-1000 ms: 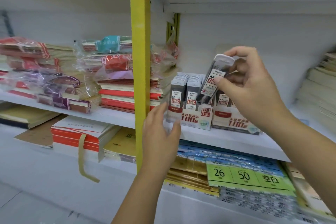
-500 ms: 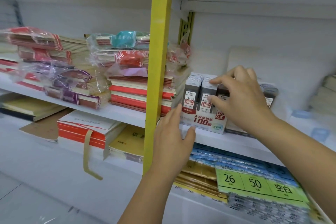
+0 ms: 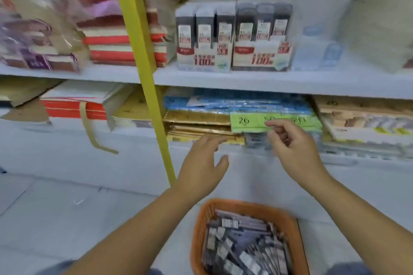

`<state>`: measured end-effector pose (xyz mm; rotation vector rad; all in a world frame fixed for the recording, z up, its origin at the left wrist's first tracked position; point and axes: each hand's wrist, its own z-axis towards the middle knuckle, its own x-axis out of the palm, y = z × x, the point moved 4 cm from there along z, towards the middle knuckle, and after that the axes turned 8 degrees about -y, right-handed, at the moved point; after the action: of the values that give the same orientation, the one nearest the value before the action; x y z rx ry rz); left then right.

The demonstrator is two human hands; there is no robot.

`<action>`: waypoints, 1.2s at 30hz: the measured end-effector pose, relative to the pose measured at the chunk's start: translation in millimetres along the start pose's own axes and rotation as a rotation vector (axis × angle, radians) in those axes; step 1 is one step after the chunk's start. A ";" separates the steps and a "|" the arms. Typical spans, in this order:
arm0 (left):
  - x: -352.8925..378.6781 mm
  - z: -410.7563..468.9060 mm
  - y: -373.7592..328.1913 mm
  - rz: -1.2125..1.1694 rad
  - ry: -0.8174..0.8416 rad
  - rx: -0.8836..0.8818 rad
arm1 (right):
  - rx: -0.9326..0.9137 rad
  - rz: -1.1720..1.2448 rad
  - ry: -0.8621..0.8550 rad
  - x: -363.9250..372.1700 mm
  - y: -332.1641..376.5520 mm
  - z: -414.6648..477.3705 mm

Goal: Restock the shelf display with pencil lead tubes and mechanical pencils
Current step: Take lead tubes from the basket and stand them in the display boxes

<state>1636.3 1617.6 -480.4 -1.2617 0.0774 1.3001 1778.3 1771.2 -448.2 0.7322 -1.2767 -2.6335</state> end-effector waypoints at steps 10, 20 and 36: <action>149.4 -148.7 132.8 0.074 0.502 -0.546 | 0.661 -0.401 0.560 37.6 -233.3 -216.0; 196.0 -195.6 187.7 0.061 0.546 -0.819 | 0.575 -0.745 0.776 95.9 -280.5 -282.5; 255.1 -202.2 201.7 0.099 0.400 -0.924 | 0.608 -0.556 0.705 103.4 -284.4 -281.1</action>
<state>1697.1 1593.5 -857.7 -2.3215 -0.2071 1.1707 1848.5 1721.1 -852.2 2.1227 -1.7824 -1.8857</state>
